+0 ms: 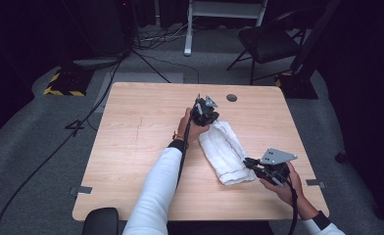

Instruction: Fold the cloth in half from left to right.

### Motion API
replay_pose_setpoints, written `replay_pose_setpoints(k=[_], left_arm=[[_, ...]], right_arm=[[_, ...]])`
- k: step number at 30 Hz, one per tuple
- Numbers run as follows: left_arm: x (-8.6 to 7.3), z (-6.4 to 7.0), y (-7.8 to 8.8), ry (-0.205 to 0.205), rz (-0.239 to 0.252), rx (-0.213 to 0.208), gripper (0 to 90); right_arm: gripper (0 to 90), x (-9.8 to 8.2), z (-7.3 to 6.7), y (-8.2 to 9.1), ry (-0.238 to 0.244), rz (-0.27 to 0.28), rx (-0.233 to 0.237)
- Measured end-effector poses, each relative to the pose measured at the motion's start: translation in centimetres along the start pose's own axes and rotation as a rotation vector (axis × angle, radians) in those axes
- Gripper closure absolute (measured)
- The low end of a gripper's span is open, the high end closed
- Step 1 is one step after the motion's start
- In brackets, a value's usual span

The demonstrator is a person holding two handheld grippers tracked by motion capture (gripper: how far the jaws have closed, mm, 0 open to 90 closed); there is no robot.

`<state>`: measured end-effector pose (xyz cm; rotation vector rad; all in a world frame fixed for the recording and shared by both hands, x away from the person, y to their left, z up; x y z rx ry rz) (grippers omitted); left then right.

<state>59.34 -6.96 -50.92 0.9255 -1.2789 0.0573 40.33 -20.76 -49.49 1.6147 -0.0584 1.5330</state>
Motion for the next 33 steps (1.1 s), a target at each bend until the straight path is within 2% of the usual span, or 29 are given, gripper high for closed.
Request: replay_pose_setpoints(k=[4,6,7,9,10,12,16,17,19,20,23,25,26,27,29,33], left_arm=[[0.2,1.0,-1.4,-0.013,-0.001,-0.004,86.4],[0.3,1.1,-2.1,-0.015,-0.005,0.025,84.9],[0.2,1.2,-2.4,-0.005,-0.008,0.025,83.7],[0.2,1.5,-2.8,-0.001,-0.021,0.042,75.1],[0.3,1.7,-2.7,0.001,-0.023,0.046,65.3],[0.5,2.5,-1.9,-0.019,-0.009,0.018,57.0],[-0.1,4.2,0.7,-0.084,-0.017,0.006,42.3],[-0.6,5.1,1.5,-0.115,-0.028,-0.014,39.6],[-1.4,6.8,2.7,-0.128,-0.026,-0.06,36.0],[-2.1,8.0,3.5,-0.148,-0.029,-0.098,35.0],[-4.3,10.3,5.0,-0.2,-0.07,-0.133,34.5],[-5.7,11.1,5.4,-0.192,-0.112,-0.148,35.6],[-6.4,11.5,5.6,-0.192,-0.137,-0.157,36.1],[-7.0,11.8,5.8,-0.199,-0.145,-0.157,36.3],[-7.6,12.6,6.2,-0.2,-0.144,-0.186,38.4],[-8.3,14.2,6.3,-0.232,-0.158,-0.257,51.4]], right_arm=[[82.7,-1.2,0.2,0.5,-0.009,-0.025,0.006],[82.0,-1.8,0.3,0.6,-0.015,-0.039,0.0],[81.8,-2.2,0.4,0.6,-0.016,-0.049,-0.004],[77.2,-2.8,0.7,0.6,-0.022,-0.065,-0.015],[68.6,-3.2,0.9,0.5,-0.015,-0.076,-0.039],[64.6,-3.5,1.3,0.6,-0.03,-0.079,-0.052],[56.0,-3.7,2.0,0.6,-0.055,-0.082,-0.069],[54.5,-3.7,2.2,0.6,-0.059,-0.081,-0.074],[50.9,-3.8,2.6,0.4,-0.048,-0.085,-0.087],[50.3,-3.9,2.7,0.4,-0.046,-0.09,-0.095],[48.5,-4.4,3.3,0.1,-0.055,-0.103,-0.1],[46.6,-4.8,3.6,-0.2,-0.053,-0.118,-0.098],[46.2,-5.0,3.7,-0.3,-0.056,-0.12,-0.081],[45.8,-5.2,3.8,-0.4,-0.064,-0.124,-0.073],[44.7,-5.4,3.8,-0.5,-0.09,-0.123,-0.049],[44.7,-5.9,3.7,-0.9,-0.07,-0.151,-0.038]])
Point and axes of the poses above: each handheld gripper's, and its own axes: y roughly backward along the jaws, x roughly out of its top, z roughly to its right, the point moved 9 cm from there along -y, roughly forward along the jaws, and after that the axes turned 4 degrees about z, right-handed, at the moved point
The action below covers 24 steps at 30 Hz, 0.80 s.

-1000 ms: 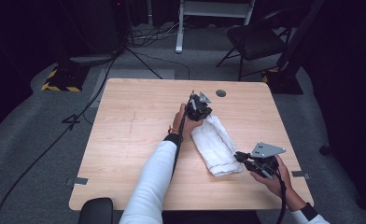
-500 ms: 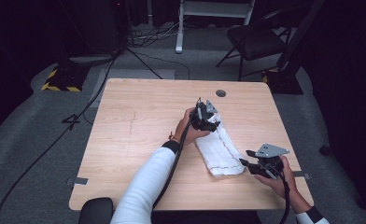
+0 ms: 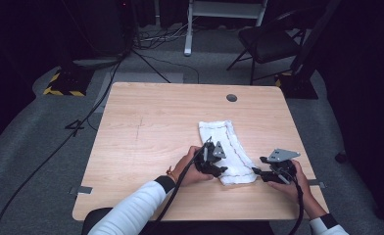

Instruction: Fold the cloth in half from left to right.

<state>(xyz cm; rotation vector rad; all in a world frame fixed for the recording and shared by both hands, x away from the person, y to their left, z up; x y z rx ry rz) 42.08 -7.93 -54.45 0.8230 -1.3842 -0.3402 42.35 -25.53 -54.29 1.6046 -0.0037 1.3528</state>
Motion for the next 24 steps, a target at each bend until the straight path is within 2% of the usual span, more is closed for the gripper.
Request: replay_pose_setpoints(k=[1,3,5,10,11,15,18,24], left_arm=[[-0.1,0.6,-0.2,-0.011,0.006,-0.011,54.8],[-0.4,1.2,-0.6,-0.034,-0.011,-0.02,55.7],[-0.6,1.7,-0.7,-0.037,-0.017,-0.031,56.1],[-1.1,1.8,-0.6,-0.032,-0.004,-0.039,57.4],[-1.1,1.8,-0.5,-0.046,0.001,-0.038,57.6],[-1.4,1.9,-0.2,-0.054,-0.012,-0.038,58.4],[-1.8,1.8,0.2,-0.054,-0.016,-0.048,58.4],[-2.8,1.7,1.3,-0.054,-0.026,-0.055,58.3]], right_arm=[[44.8,-0.2,0.0,-0.1,0.004,-0.005,0.004],[45.7,-0.3,-0.1,-0.3,-0.001,0.002,0.017],[45.9,-0.3,0.1,-0.3,-0.004,0.004,0.014],[50.5,-0.6,-0.1,-0.7,-0.011,0.0,0.035],[52.2,-0.6,-0.2,-0.7,-0.01,0.002,0.043],[57.8,-0.6,-0.8,-0.8,-0.015,0.006,0.076],[58.5,-0.6,-1.3,-0.8,-0.018,0.007,0.1],[61.0,-0.3,-3.3,-0.8,0.026,-0.006,0.135]])
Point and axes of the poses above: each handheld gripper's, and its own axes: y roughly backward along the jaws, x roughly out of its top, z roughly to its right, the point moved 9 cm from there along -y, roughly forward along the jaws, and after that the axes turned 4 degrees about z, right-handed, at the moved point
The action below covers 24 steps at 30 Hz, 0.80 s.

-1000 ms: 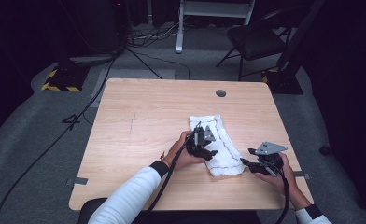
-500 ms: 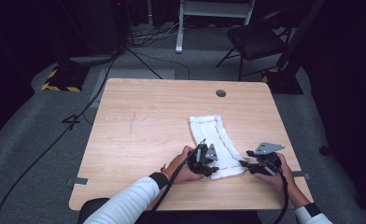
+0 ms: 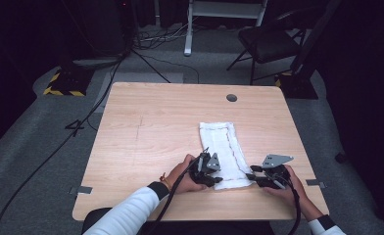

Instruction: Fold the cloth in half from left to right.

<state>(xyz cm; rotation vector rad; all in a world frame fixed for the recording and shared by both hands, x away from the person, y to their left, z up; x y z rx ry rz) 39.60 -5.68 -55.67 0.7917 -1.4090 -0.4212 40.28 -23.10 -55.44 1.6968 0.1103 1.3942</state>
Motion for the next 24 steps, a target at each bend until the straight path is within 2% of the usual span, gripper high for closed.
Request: replay_pose_setpoints(k=[2,7,10,13,15,18,20,22,24], left_arm=[[-0.4,0.1,0.4,0.013,0.006,0.005,58.2],[-1.3,0.5,1.4,0.006,-0.007,0.004,57.6],[-2.0,0.5,2.0,0.048,0.004,0.004,56.2],[-2.3,0.7,2.5,0.062,0.005,0.017,53.4],[-2.6,0.8,2.8,0.055,0.0,0.026,52.5],[-2.9,1.1,3.3,0.078,0.005,0.018,47.3],[-3.0,1.2,3.6,0.088,0.005,0.017,44.0],[-3.0,1.1,4.0,0.086,0.01,0.037,37.4],[-2.8,0.7,4.3,0.098,0.021,0.049,33.7]], right_arm=[[63.1,0.1,-0.6,-0.1,0.011,-0.002,0.014],[63.6,0.5,-2.2,-0.3,0.025,-0.015,0.051],[63.6,0.7,-3.0,-0.5,0.037,-0.015,0.068],[63.8,0.8,-3.7,-0.7,0.043,-0.018,0.089],[63.8,0.9,-4.2,-0.7,0.049,-0.02,0.099],[63.6,1.0,-4.8,-0.9,0.065,-0.021,0.105],[59.4,1.2,-5.0,-0.9,0.081,-0.025,0.104],[55.0,1.3,-4.9,-0.9,0.098,-0.032,0.09],[52.8,1.5,-4.6,-0.7,0.091,-0.025,0.082]])
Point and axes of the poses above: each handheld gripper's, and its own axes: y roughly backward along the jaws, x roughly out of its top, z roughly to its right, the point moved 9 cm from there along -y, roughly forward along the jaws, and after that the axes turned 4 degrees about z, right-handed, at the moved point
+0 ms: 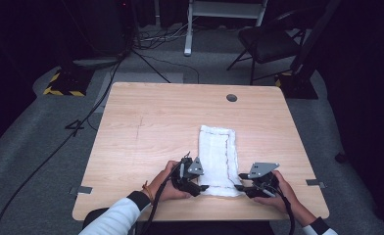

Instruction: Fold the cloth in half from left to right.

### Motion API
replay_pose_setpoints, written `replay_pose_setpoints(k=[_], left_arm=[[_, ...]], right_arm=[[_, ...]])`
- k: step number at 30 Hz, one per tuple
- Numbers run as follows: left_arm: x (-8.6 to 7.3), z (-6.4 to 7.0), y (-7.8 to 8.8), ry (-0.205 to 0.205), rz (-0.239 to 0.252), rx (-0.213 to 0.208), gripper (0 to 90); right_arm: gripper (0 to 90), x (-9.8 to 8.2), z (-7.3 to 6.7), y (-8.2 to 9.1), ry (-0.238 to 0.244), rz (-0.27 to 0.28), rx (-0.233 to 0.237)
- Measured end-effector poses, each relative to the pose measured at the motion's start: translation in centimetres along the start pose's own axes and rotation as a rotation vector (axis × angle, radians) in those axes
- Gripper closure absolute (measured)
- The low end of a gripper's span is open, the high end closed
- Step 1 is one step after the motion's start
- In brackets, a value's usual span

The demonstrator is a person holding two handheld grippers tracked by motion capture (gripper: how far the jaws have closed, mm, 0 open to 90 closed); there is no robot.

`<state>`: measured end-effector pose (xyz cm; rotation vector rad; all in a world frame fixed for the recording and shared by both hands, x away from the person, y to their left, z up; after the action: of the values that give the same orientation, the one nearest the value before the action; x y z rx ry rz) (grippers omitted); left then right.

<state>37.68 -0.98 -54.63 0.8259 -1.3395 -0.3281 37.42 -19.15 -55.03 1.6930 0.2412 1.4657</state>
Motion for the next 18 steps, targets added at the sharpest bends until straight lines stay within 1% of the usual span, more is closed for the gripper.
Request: replay_pose_setpoints(k=[2,3,6,8,9,11,13,14,16,17,18], left_arm=[[0.3,-0.6,0.2,0.02,0.016,0.02,30.2],[0.4,-0.8,0.3,0.022,0.015,0.025,29.0],[0.8,-1.7,0.5,0.036,0.028,0.054,25.3],[1.0,-2.3,0.7,0.037,0.031,0.068,25.1],[1.1,-2.7,0.7,0.029,0.028,0.079,24.5],[1.3,-3.8,0.6,0.036,0.025,0.108,23.2],[1.4,-5.1,0.3,0.057,0.021,0.139,22.7],[1.6,-5.8,0.2,0.066,0.019,0.149,22.7],[2.0,-7.0,0.0,0.065,0.023,0.179,22.8],[2.3,-7.6,-0.2,0.071,0.021,0.183,22.7],[2.7,-8.4,-0.4,0.082,0.03,0.195,22.7]], right_arm=[[51.8,0.3,0.8,0.5,-0.011,0.025,-0.034],[51.6,0.6,1.4,0.8,-0.024,0.049,-0.053],[50.4,1.3,2.8,1.6,-0.046,0.085,-0.092],[49.3,1.6,4.0,1.9,-0.056,0.102,-0.116],[48.7,1.8,4.6,2.0,-0.063,0.108,-0.126],[48.3,2.2,5.9,1.8,-0.07,0.112,-0.154],[49.3,2.6,7.4,1.5,-0.07,0.119,-0.185],[49.8,2.8,8.1,1.2,-0.076,0.119,-0.191],[50.9,3.5,9.4,0.5,-0.081,0.122,-0.207],[51.2,3.7,9.8,0.2,-0.088,0.12,-0.21],[51.9,4.1,10.3,-0.2,-0.094,0.124,-0.21]])
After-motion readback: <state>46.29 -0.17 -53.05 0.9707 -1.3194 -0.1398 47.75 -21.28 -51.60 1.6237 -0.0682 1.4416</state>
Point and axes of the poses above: each handheld gripper's, and its own axes: y roughly backward along the jaws, x roughly out of its top, z roughly to its right, the point moved 9 cm from there along -y, roughly forward along the jaws, and after that the axes turned 4 degrees about z, right-handed, at the moved point
